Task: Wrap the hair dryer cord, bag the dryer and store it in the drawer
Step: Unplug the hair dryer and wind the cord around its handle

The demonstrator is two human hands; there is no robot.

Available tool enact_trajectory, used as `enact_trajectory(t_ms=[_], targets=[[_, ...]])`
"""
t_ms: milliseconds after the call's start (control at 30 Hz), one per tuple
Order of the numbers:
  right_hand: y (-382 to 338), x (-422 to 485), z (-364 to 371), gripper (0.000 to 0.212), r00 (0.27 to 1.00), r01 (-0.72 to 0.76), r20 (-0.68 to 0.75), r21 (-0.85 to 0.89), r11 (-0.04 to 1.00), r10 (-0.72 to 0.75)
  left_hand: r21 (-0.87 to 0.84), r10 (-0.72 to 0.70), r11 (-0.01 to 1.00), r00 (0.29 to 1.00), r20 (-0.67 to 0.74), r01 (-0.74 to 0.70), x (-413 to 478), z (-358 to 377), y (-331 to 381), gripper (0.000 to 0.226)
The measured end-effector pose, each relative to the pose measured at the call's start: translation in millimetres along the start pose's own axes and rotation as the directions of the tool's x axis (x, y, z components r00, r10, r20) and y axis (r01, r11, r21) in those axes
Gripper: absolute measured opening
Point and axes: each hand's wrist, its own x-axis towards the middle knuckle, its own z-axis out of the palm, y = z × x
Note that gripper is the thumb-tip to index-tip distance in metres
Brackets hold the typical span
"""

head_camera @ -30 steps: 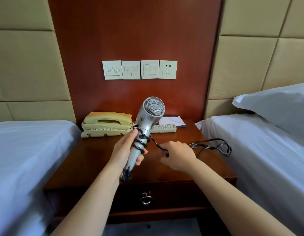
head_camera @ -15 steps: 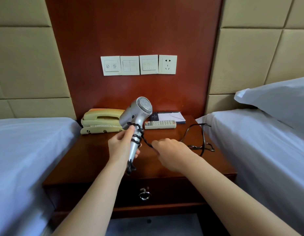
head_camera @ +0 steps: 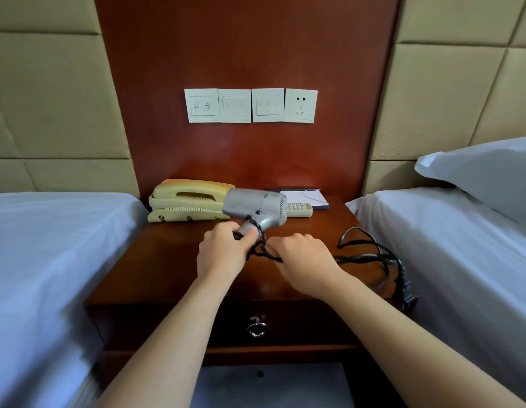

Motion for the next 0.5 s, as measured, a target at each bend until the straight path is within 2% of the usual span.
enact_trajectory(t_ms=[67,167,267,333,400,500], targets=[[3.6,4.1,7.7,0.018,0.992,-0.127,0.041,0.237,0.963,0.121,0.124,0.052,0.990,0.997,0.057,-0.059,-4.1,-0.4,-2.7,0.032],[9.4,9.7,14.9,0.028,0.985,-0.171,0.078,0.442,0.881,0.152,0.217,0.124,0.966,0.989,0.077,-0.138,-11.0,-1.9,-2.3,0.037],[8.0,11.1,12.2,0.035,0.986,-0.169,0.074,0.494,0.853,0.152,0.219,0.183,0.954,0.977,0.113,-0.204,-14.8,-5.7,-3.5,0.038],[8.3,12.6,12.8,0.038,0.984,-0.178,0.074,0.514,0.839,0.164,0.219,0.227,0.939,0.956,0.186,-0.266,-17.4,-9.1,-5.7,0.037],[9.4,13.3,13.6,0.042,0.978,-0.209,0.123,0.538,0.816,0.169,0.241,0.275,0.908,0.922,0.271,-0.342,-19.4,-10.9,-8.2,0.036],[11.1,14.2,14.0,0.047,0.966,-0.253,0.183,0.542,0.802,0.181,0.298,0.274,0.876,0.901,0.336,-0.378,-19.6,-11.5,-9.8,0.048]])
